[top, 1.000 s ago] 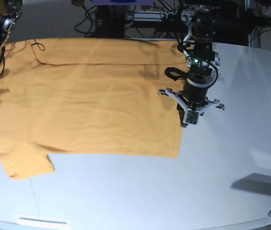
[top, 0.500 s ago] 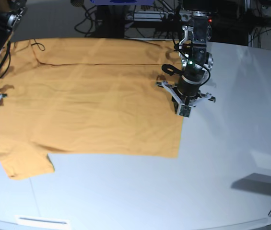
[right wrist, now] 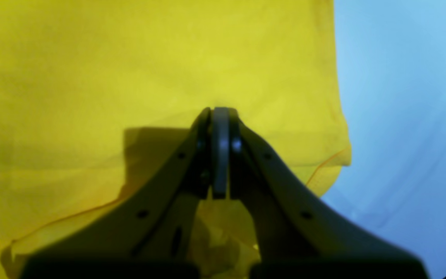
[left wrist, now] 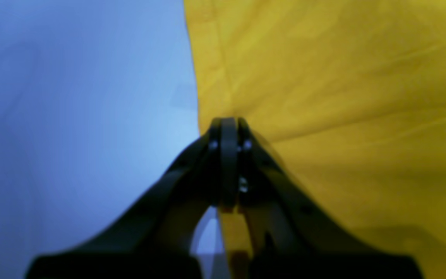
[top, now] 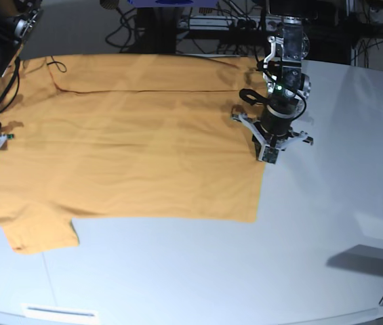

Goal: Fold the T-shirt properly
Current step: 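Lower both grippers onto the shirt's side edges and close them, then pull the held side edges with both grippers toward the left gripper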

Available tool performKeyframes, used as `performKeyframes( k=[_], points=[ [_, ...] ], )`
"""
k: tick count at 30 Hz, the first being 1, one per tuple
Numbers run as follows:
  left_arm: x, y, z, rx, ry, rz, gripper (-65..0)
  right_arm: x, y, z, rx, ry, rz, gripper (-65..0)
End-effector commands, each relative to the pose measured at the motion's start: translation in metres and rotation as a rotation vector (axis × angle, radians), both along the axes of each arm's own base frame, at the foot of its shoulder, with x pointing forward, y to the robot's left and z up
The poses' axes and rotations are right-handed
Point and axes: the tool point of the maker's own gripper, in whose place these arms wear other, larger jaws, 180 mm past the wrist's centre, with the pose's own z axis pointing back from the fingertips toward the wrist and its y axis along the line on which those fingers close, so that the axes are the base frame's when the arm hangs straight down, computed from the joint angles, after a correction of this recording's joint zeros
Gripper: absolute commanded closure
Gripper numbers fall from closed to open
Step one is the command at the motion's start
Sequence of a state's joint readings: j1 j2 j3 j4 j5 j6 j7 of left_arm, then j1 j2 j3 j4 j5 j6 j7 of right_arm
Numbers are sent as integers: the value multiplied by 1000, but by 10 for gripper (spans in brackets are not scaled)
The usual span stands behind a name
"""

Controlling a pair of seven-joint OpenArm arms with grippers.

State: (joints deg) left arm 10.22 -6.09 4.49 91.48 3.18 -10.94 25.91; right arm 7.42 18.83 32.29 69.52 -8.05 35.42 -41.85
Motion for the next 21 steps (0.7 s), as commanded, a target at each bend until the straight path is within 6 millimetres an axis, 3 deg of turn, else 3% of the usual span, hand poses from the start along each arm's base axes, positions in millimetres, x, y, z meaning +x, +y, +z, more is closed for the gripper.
performKeyframes(
  k=[1, 12, 21],
  points=[
    [2, 6, 4, 22, -9, 11, 0, -5, 0, -4, 3, 33, 6, 0],
    [5, 6, 8, 24, -19, 10, 0, -22, 31, -27, 63, 93, 71, 0],
    [6, 56, 18, 74, -39, 108, 0, -15, 65, -19, 22, 92, 178, 0]
  ],
)
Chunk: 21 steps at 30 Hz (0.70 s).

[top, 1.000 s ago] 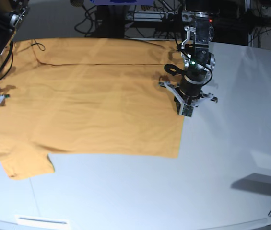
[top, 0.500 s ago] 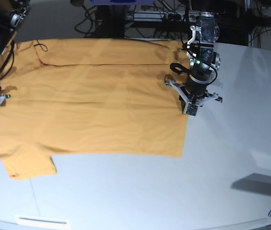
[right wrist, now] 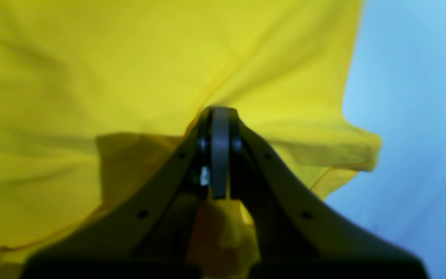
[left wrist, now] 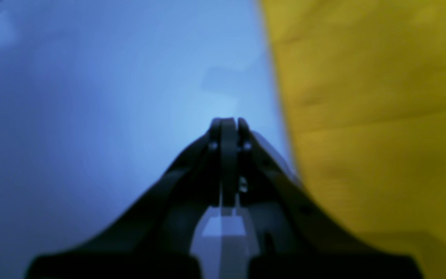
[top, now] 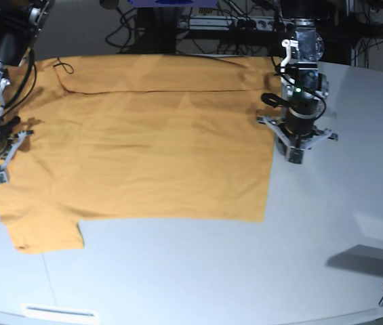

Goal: Fold the T-shirt properly
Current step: 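Pull the held side edges with both grippers toward the left gripper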

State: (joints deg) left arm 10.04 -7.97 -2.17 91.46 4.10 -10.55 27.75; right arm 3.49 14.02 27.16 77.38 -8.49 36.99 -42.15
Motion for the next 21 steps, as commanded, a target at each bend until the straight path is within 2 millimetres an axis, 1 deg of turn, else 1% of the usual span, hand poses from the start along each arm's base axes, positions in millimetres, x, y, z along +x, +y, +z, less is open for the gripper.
performKeyframes(
  k=[1, 6, 9, 13, 15, 21],
  points=[
    [8, 3, 13, 8, -49, -7, 0, -17, 7, -12, 6, 96, 34, 0],
    [9, 15, 16, 35, -49, -9, 0, -9, 25, -7, 2, 85, 65, 0],
    [12, 15, 20, 36, -61, -11, 0, -6, 27, -7, 2, 79, 60, 0],
    [15, 13, 23, 34, -70, -16, 0, -3, 16, -3, -15, 57, 8, 0],
    [16, 10, 23, 30, -71, -18, 0, -1, 2, 4, -48, 53, 2, 0],
    [15, 9, 23, 27, -70, -19, 0, -6, -26, -1, -70, 85, -19, 0]
  ],
)
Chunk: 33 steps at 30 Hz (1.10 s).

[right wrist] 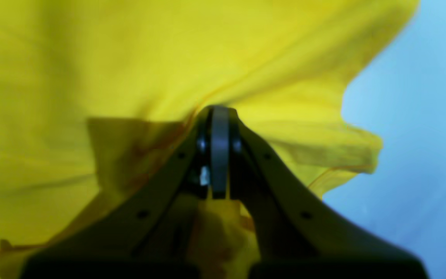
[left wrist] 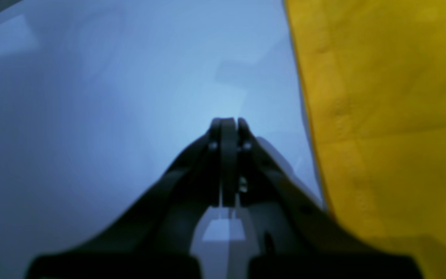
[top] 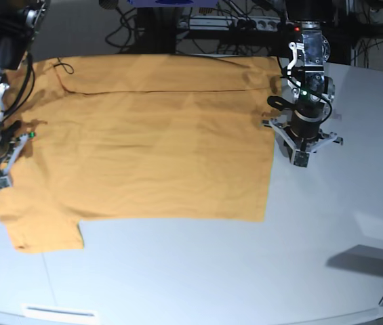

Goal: Fold the T-shirt properly
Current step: 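Pull the held side edges with both grippers toward the left gripper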

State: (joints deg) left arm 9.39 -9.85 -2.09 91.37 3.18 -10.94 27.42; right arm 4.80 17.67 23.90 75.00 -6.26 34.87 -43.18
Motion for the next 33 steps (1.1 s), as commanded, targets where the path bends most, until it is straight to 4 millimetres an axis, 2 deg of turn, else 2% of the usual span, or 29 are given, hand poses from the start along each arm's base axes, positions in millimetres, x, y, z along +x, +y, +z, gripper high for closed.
performKeyframes(
  k=[1, 5, 9, 12, 16, 21, 24, 26, 33],
  points=[
    [10, 2, 16, 13, -55, -6, 0, -14, -16, -7, -44, 72, -22, 0],
    [10, 2, 19, 22, -61, -10, 0, -18, -24, -15, -32, 79, -28, 0],
    [12, -2, 32, 29, -92, -19, 0, -16, -37, -15, -47, 49, -77, 0],
    [14, -4, 39, 31, -111, -24, 0, -13, -40, -11, -55, 22, -93, 0],
    [12, -5, 37, 23, -84, -15, 0, -12, -42, -11, -60, 16, -104, 0],
    [12, -40, 27, -17, -63, -82, 0, -12, -43, -10, -63, 16, -104, 0],
    [12, -66, 13, -45, -31, -137, 0, -14, -42, -12, -60, 20, -106, 0],
    [18, -82, 12, -65, -34, -161, 0, -15, -42, -12, -60, 21, -107, 0],
    [21, -100, 12, -122, -41, -161, 0, -15, -41, -13, -58, 23, -102, 0]
  ],
)
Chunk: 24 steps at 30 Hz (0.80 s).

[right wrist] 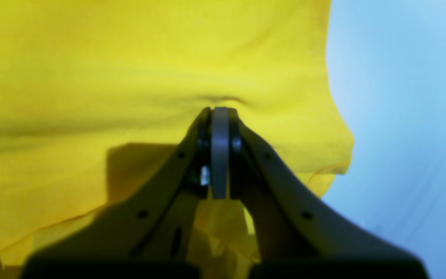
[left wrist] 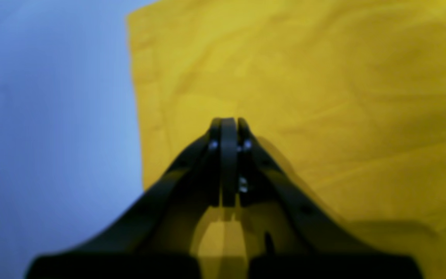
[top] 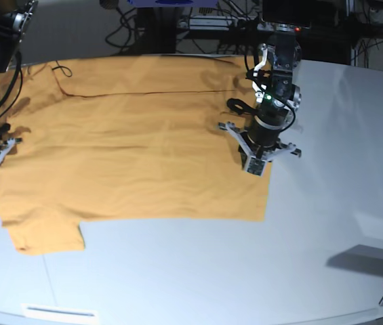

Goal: Fold the T-shirt properly
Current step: 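Pull the held side edges with both grippers toward the left gripper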

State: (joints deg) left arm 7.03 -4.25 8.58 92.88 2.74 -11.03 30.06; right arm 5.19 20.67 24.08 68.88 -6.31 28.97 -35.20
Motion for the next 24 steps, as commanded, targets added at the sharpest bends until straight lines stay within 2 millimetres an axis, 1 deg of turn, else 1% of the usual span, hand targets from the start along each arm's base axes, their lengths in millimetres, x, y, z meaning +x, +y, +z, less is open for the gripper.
performKeyframes(
  k=[1, 3, 5, 7, 9, 10, 12, 14, 16, 21, 24],
  points=[
    [7, -2, 13, -21, -44, -10, 0, -20, -10, -10, -39, 105, -15, 0],
    [5, -10, 11, -81, -33, -25, 0, -20, -10, -10, -39, 106, -14, 0],
    [4, -10, 5, -103, -13, -19, 0, -20, -10, -10, -38, 106, -14, 0],
    [-2, -6, -14, -100, 35, -3, 0, -20, -9, -11, -38, 106, -12, 0],
    [-10, 0, -37, -95, 99, 14, 0, -20, -9, -11, -38, 106, -12, 0],
    [-14, 3, -44, -94, 121, 20, 0, -20, -9, -11, -38, 106, -12, 0],
    [-18, 5, -53, -97, 146, 30, 0, -20, -9, -11, -38, 106, -12, 0],
    [-21, 6, -54, -97, 151, 33, 0, -21, -9, -11, -38, 108, -12, 0],
    [-19, 18, -51, -93, 140, 65, 0, -21, -9, -11, -37, 108, -12, 0],
    [-24, 48, -45, -69, 126, 129, 0, -21, -9, -11, -37, 109, -13, 0],
    [-25, 55, -45, -44, 131, 120, 0, -22, -6, -14, -32, 119, -12, 0]
  ],
)
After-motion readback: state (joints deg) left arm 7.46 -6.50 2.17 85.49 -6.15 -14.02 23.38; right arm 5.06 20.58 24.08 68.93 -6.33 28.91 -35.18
